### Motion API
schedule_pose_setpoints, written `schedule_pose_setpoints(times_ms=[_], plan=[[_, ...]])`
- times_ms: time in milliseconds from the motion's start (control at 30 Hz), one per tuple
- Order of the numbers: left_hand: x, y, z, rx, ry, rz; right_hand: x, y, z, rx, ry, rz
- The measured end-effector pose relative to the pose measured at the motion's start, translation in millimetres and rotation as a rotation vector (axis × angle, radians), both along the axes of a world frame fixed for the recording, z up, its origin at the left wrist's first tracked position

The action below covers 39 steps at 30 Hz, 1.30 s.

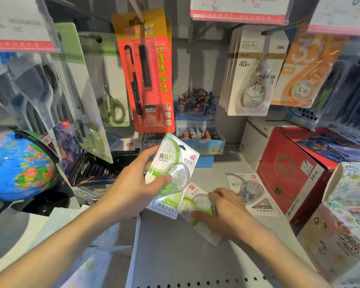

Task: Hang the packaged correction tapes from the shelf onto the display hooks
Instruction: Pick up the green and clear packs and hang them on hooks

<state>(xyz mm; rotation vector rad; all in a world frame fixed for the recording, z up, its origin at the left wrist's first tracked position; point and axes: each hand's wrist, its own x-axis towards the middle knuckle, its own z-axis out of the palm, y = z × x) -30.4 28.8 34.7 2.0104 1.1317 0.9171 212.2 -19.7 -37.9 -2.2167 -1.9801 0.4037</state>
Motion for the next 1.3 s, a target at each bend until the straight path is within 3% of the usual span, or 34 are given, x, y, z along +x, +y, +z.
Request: schedule_pose_setpoints(times_ms=[467,767,1033,1300], plan=[[-3.5,-2.6,-5.4,-0.061,-0.065,0.01,1.9,-8.4,21.0,0.21,0.515,-0.189],[9.2,-7.7,-10.1,-0.126,-0.175,-0.048,25.8,-38.7,36.3,0.325,0.863,-0.415],[19.3,-23.5,-2.2,-0.127,-0.244,-0.206,33.8,-83.3,59.6,0.584,0.966,-0.408],[29.1,-35.1,33.8,0.032,-0.397,-0.182,43.2,-103.5,106.9,0.8,0.867,-0.24]])
